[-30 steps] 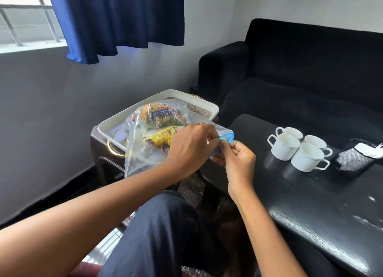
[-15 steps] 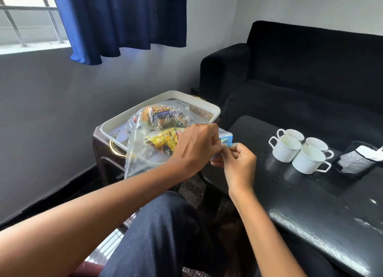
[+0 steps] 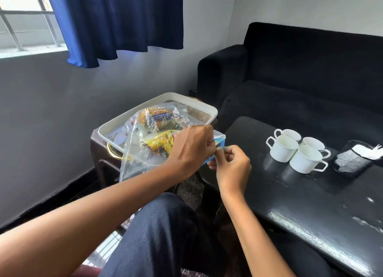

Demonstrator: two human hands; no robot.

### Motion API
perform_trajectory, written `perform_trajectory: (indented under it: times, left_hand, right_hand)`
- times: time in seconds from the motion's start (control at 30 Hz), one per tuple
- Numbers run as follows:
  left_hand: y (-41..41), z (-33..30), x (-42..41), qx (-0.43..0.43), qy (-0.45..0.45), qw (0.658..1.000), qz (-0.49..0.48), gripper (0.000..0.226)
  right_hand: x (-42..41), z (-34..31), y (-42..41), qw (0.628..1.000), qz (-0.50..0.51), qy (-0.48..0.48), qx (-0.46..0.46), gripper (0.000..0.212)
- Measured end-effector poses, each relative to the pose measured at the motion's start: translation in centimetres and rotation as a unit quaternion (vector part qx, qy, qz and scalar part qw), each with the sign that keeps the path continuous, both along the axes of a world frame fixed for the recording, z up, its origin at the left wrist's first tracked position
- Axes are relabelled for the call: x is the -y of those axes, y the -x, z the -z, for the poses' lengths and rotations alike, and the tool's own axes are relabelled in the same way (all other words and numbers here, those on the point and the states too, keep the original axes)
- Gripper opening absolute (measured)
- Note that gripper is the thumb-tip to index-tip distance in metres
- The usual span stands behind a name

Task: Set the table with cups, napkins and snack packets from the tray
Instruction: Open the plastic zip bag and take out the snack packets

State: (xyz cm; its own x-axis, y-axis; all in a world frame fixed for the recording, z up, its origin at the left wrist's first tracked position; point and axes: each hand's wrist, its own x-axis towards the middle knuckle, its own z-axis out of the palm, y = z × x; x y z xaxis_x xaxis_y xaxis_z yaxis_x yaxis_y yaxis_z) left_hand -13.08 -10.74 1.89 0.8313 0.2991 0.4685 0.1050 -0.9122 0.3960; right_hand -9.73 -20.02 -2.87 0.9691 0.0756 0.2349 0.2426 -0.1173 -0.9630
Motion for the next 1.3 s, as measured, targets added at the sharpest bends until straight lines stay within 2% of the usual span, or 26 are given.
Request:
perform_trajectory:
  times: [0.37, 0.5, 0.6, 0.73, 0.8, 0.9, 1.07, 1.3]
  left_hand:
    - [-0.1, 0.0, 0.2, -0.003, -0.018, 1.000, -0.017, 0.013]
    - [-0.1, -0.3, 0.7, 0.002, -0.039, 0.999, -0.021, 0.004]
    - [0.0, -0.4, 0.7, 0.016, -0.013, 1.000, -0.010, 0.007]
    - [0.1, -0.5, -0.2, 0.033, 0.035, 0.998, -0.032, 0.009]
    - [0.1, -0.5, -0.4, 0.038, 0.053, 0.997, -0.036, 0.009]
    - [0.2, -0.6, -0.6, 0.028, 0.061, 0.997, -0.032, 0.007]
    - [0.2, -0.3, -0.9, -0.068, 0.021, 0.997, -0.032, 0.014]
    - [0.4, -0.3, -0.9, -0.043, 0.015, 0.999, -0.030, 0.005]
  right_hand:
    - [0.1, 0.1, 0.0, 1.000, 0.007, 0.018, 0.011, 0.021]
    - [-0.2, 0.4, 0.0, 1.000, 0.025, -0.004, 0.007, 0.027]
    - [0.0, 0.0, -0.4, 0.999, -0.011, -0.031, -0.012, 0.021]
    - [0.4, -0.7, -0.5, 0.981, -0.105, -0.125, -0.109, 0.011]
    - [0.2, -0.8, 0.0, 0.966, -0.151, -0.139, -0.156, 0.009]
    - [-0.2, -0.7, 0.6, 0.955, -0.191, -0.138, -0.179, 0.016]
    - [-0.4, -0.6, 0.4, 0.958, -0.155, -0.169, -0.172, 0.019]
    - [-0.7, -0.2, 0.4, 0.968, -0.103, -0.145, -0.175, 0.021]
